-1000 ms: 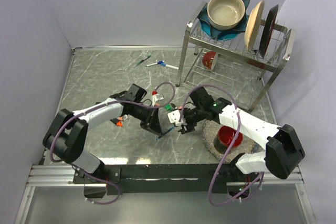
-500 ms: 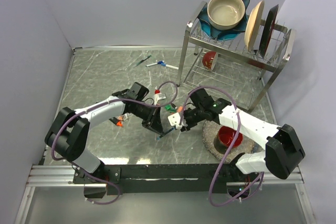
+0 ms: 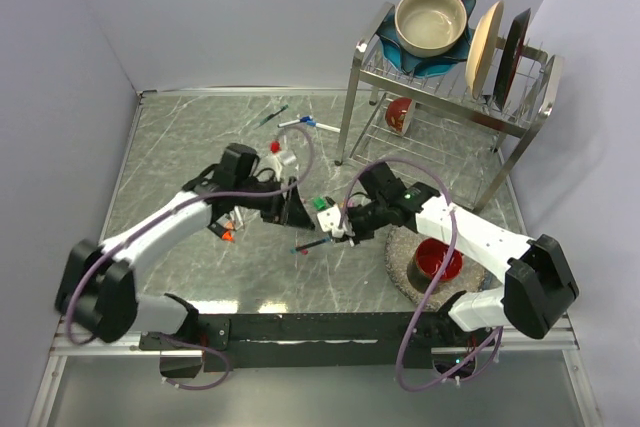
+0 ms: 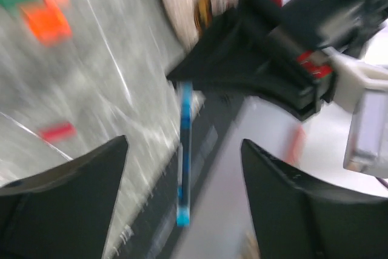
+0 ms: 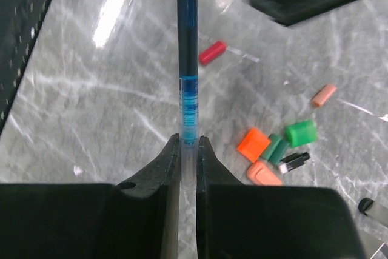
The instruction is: Open the pen caps
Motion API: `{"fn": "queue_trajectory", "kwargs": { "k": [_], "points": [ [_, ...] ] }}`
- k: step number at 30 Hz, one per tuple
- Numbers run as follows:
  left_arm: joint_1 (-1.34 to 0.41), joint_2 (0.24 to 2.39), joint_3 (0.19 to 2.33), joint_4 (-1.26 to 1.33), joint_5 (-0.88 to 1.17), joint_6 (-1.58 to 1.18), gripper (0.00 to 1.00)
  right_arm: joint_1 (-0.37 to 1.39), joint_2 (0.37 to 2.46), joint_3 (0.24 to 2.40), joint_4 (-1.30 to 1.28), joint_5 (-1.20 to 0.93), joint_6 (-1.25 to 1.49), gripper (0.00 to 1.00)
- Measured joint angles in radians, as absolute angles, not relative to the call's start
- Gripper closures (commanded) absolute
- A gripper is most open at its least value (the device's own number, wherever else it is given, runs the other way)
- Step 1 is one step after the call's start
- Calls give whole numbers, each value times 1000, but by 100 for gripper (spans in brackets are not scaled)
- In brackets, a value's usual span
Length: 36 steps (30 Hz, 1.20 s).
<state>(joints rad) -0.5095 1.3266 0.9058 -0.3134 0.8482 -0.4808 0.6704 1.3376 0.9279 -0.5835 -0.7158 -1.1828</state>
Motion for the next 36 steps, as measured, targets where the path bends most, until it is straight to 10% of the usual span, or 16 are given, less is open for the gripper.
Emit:
{"fn": "queue_trajectory", "kwargs": {
  "k": [3, 11, 28, 33, 36],
  "points": [
    [-507, 1177, 851, -198, 698, -527, 1, 653, 1353, 974, -580, -751, -1098, 100],
    [-505, 823, 618, 160, 255, -684, 1, 614, 1453, 1161, -579, -836, -766, 100],
    [-505, 946, 570, 394, 111, -931, 1, 599, 1512, 1143, -290, -931, -149, 100],
    [-509, 994, 561, 400, 106, -966, 17, 595, 1512, 1121, -211, -918, -35, 100],
    [-517, 1011, 561, 399, 99, -977, 44, 591, 1514, 1106, -171, -908, 28, 100]
  ]
}}
